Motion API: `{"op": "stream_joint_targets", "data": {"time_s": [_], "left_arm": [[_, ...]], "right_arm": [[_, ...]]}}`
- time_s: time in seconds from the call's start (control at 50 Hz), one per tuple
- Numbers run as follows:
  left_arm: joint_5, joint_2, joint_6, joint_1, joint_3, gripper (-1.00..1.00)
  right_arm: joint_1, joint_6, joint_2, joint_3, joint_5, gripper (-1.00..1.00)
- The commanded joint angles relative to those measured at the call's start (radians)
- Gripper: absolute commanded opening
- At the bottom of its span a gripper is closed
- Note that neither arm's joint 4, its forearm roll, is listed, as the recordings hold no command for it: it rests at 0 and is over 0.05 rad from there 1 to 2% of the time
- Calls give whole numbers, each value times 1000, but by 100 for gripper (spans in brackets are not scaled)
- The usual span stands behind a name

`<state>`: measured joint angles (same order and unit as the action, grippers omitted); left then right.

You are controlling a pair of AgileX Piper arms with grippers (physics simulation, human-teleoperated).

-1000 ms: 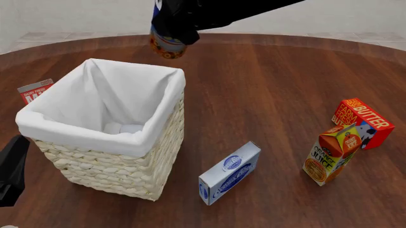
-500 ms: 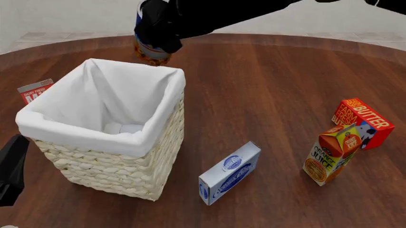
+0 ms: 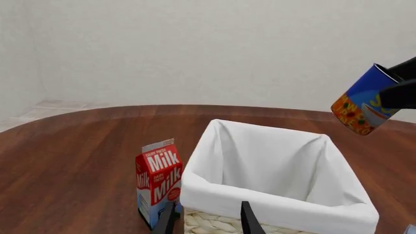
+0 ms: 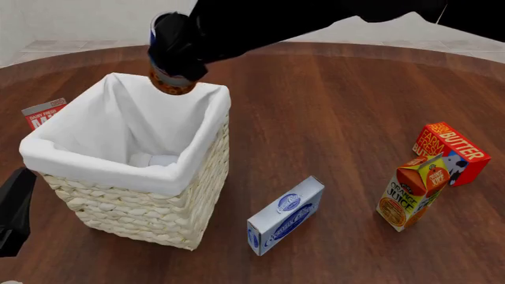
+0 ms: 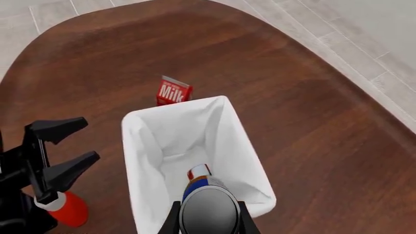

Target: Pick up the alphabet soup and the tomato sauce, and put them in the basket.

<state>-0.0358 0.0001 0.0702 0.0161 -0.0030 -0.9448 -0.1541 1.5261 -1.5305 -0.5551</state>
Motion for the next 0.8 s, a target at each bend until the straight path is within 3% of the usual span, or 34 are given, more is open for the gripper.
{"op": "stream_joint_targets", "data": {"time_s": [0.02,0.8], "left_arm": [[0,0,1,0,-1,100],[2,0,11,5,0,100]], "right_arm": [[-18,22,2,2,13,-100],[-83,32,96,-9,55,-100]]}}
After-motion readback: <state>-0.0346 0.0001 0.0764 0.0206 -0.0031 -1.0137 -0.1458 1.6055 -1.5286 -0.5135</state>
